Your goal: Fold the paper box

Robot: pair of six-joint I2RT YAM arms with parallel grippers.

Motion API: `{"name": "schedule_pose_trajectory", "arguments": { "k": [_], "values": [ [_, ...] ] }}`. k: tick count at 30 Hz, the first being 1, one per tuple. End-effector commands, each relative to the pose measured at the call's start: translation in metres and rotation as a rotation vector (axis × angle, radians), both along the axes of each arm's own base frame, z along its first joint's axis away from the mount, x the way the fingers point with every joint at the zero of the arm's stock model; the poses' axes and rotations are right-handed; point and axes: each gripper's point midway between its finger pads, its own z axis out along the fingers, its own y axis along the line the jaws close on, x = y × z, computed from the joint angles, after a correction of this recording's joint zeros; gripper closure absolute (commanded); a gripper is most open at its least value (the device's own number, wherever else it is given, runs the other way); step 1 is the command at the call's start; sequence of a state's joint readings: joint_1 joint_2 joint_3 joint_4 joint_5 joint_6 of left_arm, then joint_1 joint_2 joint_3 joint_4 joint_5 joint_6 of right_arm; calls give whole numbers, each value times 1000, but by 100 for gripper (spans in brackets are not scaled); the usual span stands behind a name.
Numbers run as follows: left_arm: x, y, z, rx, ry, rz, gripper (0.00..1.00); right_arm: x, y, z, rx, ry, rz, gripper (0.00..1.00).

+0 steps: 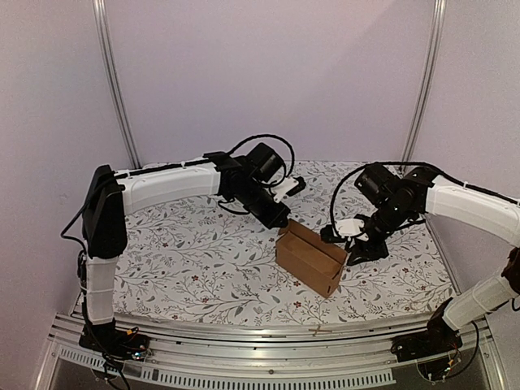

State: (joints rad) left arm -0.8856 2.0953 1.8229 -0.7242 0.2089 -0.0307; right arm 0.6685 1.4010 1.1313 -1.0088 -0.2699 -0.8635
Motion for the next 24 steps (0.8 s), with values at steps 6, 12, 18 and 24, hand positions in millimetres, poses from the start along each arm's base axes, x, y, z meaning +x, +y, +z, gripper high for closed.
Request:
{"name": "schedule_pose_trajectory", "arguments": {
  "k": [6,12,18,24],
  "values": [
    [-5,-1,-2,67,-42,48,100,-7,4,-1,16,-6,-14,66],
    [-3,-3,0,67,-34,94,100,-9,5,-2,25,-4,-38,66],
    [-2,-4,2,49,3,171,100,-13,7,-1,30,-11,-51,66],
    [-7,-8,-4,64,1,174,100,-17,8,-3,29,-13,-57,66]
  ]
}}
